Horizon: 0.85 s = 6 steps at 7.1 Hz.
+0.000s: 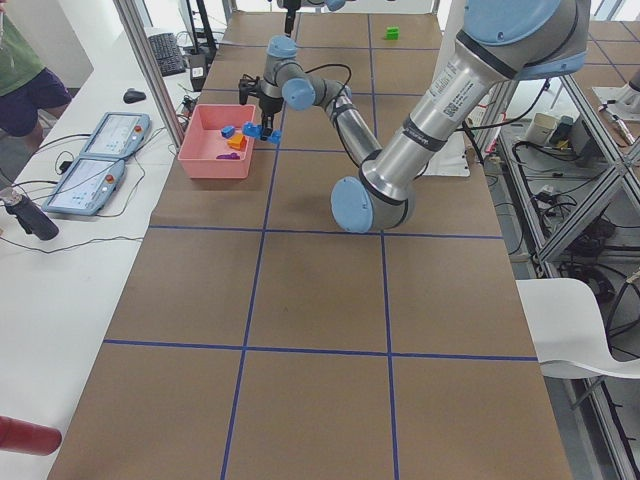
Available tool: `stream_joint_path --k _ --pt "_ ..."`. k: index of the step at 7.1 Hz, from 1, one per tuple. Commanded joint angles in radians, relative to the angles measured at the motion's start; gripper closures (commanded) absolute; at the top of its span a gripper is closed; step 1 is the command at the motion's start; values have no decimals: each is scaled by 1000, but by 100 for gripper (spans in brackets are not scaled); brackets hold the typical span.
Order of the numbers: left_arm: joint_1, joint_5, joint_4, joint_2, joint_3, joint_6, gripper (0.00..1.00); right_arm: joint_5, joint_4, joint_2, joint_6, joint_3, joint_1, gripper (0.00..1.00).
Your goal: Put all blocks into box
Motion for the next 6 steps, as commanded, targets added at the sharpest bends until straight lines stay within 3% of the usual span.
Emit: stream_joint_path --k 1,2,4,6 --pt "-46 -30 -17 -285 382 19 100 0 0 0 3 -1 0 0" --pt "-46 -30 -72 -327 484 25 100 0 0 0 3 -1 -2 0" --pt "-45 -30 -228 -459 779 25 100 0 0 0 4 -6 -2 0" --pt "-42 -57 -261 -472 859 30 100 0 0 0 4 -6 -2 0"
